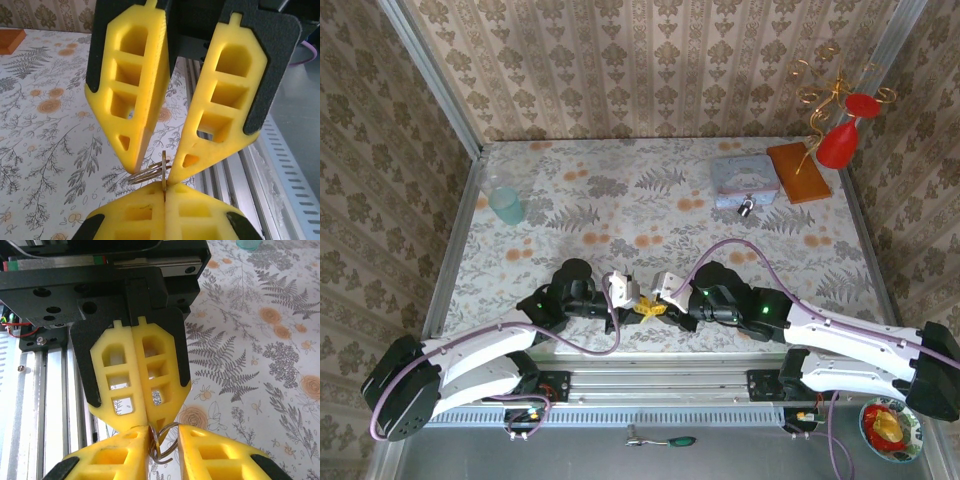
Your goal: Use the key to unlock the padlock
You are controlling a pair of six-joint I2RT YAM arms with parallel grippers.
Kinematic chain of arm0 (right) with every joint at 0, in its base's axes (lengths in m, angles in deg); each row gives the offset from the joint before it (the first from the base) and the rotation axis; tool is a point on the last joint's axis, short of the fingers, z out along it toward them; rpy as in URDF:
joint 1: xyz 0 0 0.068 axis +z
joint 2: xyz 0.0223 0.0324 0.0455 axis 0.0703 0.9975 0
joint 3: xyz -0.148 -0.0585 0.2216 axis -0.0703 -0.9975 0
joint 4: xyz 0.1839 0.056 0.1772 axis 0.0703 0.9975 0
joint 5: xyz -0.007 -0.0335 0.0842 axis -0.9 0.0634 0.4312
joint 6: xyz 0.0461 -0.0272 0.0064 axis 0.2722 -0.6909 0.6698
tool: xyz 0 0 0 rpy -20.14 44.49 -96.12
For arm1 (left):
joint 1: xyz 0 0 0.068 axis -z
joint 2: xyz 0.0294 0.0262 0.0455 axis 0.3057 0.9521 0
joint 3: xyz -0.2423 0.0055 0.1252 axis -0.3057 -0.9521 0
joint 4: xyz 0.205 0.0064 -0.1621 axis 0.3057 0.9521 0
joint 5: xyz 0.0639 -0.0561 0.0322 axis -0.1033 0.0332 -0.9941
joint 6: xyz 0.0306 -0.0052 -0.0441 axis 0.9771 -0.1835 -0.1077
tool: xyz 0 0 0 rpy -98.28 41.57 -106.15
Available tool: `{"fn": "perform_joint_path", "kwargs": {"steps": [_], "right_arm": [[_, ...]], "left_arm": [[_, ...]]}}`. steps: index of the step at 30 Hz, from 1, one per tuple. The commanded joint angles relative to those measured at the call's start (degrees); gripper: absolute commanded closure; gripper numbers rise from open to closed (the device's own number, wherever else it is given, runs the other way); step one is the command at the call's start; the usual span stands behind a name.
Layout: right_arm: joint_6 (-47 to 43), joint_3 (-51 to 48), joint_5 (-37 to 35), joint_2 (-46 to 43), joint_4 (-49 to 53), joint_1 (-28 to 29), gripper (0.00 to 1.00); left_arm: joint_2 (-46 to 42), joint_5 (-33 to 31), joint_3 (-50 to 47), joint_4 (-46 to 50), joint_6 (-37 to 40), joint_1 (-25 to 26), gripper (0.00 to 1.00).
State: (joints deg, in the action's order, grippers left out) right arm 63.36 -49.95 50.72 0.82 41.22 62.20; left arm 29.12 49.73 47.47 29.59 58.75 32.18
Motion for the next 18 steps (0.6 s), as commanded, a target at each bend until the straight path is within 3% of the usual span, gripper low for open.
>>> {"fn": "perform_joint_path", "kwargs": {"steps": [1,13,16,18], "right_arm": [[-0.79,1.64,0.89,0.65,1.80,0.45,0.80],[2.09,-0.72,-3.34,-2.66,-1.27,0.20,0.97],[5.31,-2.57,-3.91,-4.37,-6.16,-0.06,1.00],[7.92,-4.11,-4.34,-5.17,-9.93,-0.32,1.00]], "left_arm": [[0.14,1.51,1.29,-0.19,1.45,0.64,1.00],[-1.28,-1.30,1.01,0.35,1.76,0.65,1.00],[-2.79,-3.25,0.12,-0.71,1.12,0.29,0.94],[-4.29,-5.41,-0.97,-2.64,-0.37,-0.26,0.78]]}}
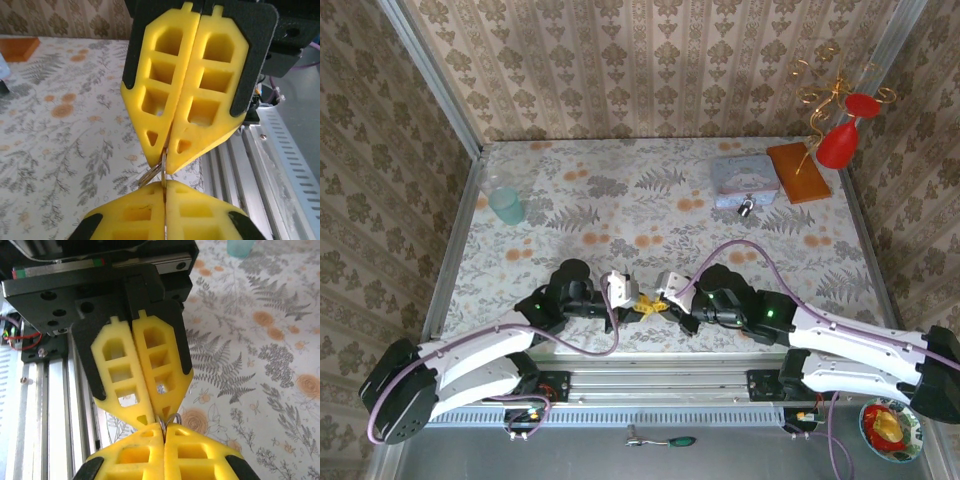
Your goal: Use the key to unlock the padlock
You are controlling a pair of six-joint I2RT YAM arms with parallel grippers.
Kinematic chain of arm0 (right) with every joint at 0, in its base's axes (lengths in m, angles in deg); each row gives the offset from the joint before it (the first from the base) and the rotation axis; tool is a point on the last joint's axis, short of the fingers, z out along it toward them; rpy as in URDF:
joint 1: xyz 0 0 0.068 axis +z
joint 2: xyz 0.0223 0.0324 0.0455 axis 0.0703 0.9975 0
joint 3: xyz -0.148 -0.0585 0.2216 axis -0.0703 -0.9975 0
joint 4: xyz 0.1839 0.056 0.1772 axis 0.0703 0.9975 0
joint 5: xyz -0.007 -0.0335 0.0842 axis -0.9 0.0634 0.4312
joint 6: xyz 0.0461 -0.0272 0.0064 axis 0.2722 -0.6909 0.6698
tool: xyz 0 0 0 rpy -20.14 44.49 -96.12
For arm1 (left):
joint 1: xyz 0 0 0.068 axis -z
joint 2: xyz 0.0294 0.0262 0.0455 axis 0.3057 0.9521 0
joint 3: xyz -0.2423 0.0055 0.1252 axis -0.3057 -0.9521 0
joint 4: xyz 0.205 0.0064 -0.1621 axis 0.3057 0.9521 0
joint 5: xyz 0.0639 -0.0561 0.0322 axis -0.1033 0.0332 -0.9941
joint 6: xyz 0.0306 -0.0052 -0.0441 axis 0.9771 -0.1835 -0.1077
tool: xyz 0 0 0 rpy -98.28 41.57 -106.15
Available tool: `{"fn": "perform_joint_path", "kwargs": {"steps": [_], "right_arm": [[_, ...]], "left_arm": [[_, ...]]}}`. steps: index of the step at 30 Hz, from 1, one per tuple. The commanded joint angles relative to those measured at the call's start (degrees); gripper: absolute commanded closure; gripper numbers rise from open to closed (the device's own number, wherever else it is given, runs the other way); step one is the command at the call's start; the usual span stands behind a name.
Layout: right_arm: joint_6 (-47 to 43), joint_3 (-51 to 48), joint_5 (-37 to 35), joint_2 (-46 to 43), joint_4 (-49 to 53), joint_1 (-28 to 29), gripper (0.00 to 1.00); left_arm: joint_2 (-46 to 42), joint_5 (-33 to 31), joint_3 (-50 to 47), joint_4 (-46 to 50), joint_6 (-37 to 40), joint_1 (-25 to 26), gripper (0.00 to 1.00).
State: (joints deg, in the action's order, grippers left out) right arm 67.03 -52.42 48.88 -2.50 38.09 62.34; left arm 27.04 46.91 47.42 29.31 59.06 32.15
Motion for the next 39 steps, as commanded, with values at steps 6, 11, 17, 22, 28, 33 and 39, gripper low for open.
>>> {"fn": "perform_joint_path", "kwargs": {"steps": [6,11,17,22,28,33,39], "right_arm": [[13.71,-9.05,-3.79,-5.85,-24.29,-2.91,1.00],[20.41,-15.30,-5.84,-6.73,-40.62,-4.08,1.00],[25.77,-18.88,-8.21,-4.58,-54.53,-4.07,1.00],[28.48,-18.26,-6.39,-1.98,-59.45,-4.07,1.00],[29.41,-17.38,-3.85,-0.13,-61.32,-3.99,1.00],[29.60,-17.42,-2.88,0.34,-61.73,-3.99,1.00],[29.72,-17.22,-1.63,0.28,-60.85,-3.90,1.00]], "left_arm": [[-7.99,-6.98,-5.65,-12.46,-9.00,-4.08,0.66],[-5.56,-1.04,-5.65,-22.71,-18.26,-5.86,0.67],[-1.39,0.80,-5.60,-36.53,-27.68,-6.19,0.67],[0.35,1.31,-4.21,-38.75,-29.63,-6.21,0.64],[0.81,1.53,-2.90,-39.29,-31.25,-6.36,0.62],[0.72,1.67,-2.64,-40.11,-32.18,-6.62,0.60],[0.99,3.82,-1.78,-40.80,-33.22,-6.73,0.68]]}}
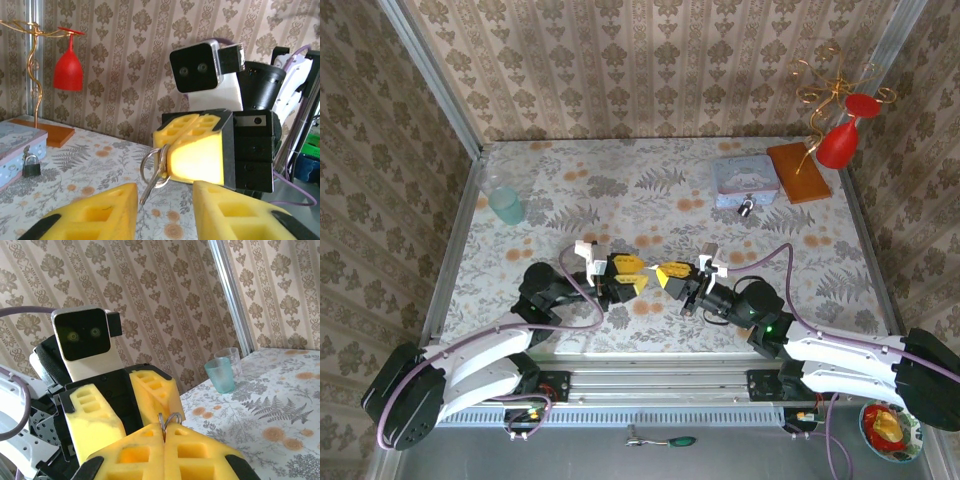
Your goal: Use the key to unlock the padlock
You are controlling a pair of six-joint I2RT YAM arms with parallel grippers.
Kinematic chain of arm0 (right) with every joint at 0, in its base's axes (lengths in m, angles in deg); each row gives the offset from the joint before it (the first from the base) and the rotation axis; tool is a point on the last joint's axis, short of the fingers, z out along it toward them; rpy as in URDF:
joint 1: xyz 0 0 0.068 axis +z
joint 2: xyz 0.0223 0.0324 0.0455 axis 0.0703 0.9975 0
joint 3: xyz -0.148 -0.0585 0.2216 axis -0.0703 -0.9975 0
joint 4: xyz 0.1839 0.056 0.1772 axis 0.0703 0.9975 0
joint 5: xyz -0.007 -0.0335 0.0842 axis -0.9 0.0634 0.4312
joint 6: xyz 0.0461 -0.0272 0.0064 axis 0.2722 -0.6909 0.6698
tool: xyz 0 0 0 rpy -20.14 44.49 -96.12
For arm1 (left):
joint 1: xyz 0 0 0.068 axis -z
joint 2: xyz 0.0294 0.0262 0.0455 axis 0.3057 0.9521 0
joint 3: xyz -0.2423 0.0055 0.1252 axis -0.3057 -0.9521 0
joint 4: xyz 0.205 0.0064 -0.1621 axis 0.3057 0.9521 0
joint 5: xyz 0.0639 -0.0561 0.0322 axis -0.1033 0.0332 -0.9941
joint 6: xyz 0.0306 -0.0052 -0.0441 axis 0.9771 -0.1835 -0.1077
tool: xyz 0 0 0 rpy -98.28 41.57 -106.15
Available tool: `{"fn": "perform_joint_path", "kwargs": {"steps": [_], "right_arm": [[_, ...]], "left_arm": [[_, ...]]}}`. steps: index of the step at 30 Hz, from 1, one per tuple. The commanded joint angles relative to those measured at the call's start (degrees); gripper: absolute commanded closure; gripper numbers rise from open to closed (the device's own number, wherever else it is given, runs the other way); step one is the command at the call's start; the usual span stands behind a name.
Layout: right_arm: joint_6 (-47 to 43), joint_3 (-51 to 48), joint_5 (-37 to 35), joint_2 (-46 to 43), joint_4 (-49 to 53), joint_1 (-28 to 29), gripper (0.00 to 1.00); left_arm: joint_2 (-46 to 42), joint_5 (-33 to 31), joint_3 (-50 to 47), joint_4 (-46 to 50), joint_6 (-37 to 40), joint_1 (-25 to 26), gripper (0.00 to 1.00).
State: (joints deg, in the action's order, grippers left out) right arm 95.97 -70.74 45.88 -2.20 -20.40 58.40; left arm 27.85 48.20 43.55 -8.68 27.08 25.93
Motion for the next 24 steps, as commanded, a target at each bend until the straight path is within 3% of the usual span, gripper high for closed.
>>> {"fn": "perform_joint_path", "kwargs": {"steps": [1,6,9,14,18,24], "right_arm": [[0.79,1.08,1.45,0.05,-2.36,0.04,1.00],[0.88,1.16,1.13,0.28,-2.52,0.34,1.00],[1.01,1.38,0.59,0.58,-3.24,0.25,1.00],[1.09,1.86,0.78,1.68,-3.82,0.43,1.00],[1.18,1.99,0.68,2.25,-4.30,0.83,1.00],[0.49,2.30,0.27,2.63,-4.01,0.96,1.00]], "left_arm": [[0.28,3.01,2.27,-2.72,-1.34,-0.64,0.72],[0.27,5.27,2.55,-2.77,-1.28,-0.54,0.98],[0.04,7.17,2.79,-1.72,-1.29,-0.48,0.97],[-1.31,7.76,2.82,0.96,-0.57,-0.48,0.85],[-2.09,8.73,2.94,1.78,-0.32,-0.46,0.85],[-2.29,9.90,3.69,3.44,0.42,-0.53,1.00]]}}
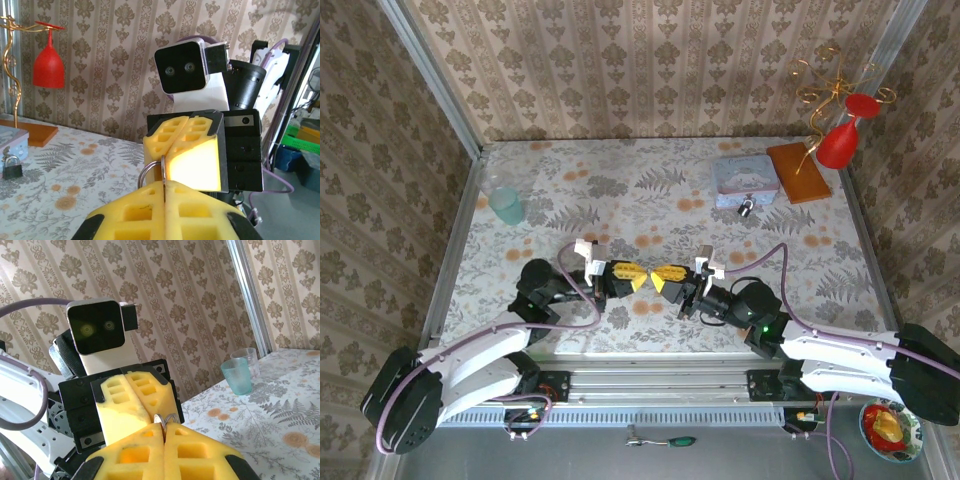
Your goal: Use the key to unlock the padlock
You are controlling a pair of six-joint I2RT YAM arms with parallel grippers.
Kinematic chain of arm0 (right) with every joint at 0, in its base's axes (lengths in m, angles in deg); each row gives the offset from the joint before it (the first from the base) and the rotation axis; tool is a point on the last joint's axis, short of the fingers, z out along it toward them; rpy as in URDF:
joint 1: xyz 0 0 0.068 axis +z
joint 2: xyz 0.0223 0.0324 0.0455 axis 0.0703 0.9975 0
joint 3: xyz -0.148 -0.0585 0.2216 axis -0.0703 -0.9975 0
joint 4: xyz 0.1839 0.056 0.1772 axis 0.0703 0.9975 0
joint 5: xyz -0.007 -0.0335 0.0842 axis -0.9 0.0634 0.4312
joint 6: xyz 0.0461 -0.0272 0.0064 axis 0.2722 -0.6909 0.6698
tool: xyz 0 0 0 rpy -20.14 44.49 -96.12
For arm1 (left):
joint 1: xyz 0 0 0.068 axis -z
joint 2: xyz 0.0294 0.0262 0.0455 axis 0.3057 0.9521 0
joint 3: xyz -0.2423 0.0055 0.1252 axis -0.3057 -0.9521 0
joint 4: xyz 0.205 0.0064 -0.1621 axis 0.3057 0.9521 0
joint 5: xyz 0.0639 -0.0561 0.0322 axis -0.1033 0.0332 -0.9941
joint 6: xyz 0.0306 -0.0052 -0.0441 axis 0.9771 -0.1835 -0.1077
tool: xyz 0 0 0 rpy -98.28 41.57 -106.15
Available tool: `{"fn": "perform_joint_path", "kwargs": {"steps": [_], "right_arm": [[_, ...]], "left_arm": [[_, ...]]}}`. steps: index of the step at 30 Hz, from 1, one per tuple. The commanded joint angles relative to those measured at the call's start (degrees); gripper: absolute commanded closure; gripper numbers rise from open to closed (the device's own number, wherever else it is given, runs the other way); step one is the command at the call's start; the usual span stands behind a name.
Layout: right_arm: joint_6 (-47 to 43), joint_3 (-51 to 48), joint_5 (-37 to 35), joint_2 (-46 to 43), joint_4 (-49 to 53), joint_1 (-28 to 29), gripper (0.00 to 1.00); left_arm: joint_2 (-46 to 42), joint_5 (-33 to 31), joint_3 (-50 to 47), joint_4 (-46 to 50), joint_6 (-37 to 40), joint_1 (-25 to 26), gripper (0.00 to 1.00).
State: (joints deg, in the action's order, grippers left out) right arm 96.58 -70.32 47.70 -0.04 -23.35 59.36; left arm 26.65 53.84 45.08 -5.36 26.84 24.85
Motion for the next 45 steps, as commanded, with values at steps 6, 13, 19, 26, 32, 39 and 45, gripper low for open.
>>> {"fn": "perform_joint_path", "kwargs": {"steps": [6,13,19,26,32,39,45], "right_arm": [[-8.66,5.11,-2.37,-4.93,16.36,-0.13,0.80],[-20.06,2.61,-9.00,-17.66,34.35,-2.51,0.32],[-17.56,-1.42,-5.61,-24.01,34.40,-4.33,0.34],[-11.37,-4.56,2.85,-23.53,29.49,-6.01,0.37],[-10.06,-4.14,7.61,-20.03,28.22,-6.01,0.44],[-9.24,-2.79,11.03,-17.82,28.05,-6.02,0.53],[-8.77,-2.18,12.58,-16.03,28.08,-6.02,0.57]], "left_arm": [[-3.43,-1.91,8.17,17.56,5.23,0.54,1.00],[0.55,-17.79,26.55,61.36,17.76,1.90,1.00],[8.30,-22.71,36.84,78.54,24.22,6.29,1.00],[11.30,-22.51,41.23,84.32,29.62,11.37,1.00],[12.36,-21.67,42.61,85.76,31.20,14.11,1.00],[12.98,-20.28,43.34,86.95,32.55,15.59,1.00],[13.42,-18.71,43.30,87.36,33.98,16.75,1.00]]}}
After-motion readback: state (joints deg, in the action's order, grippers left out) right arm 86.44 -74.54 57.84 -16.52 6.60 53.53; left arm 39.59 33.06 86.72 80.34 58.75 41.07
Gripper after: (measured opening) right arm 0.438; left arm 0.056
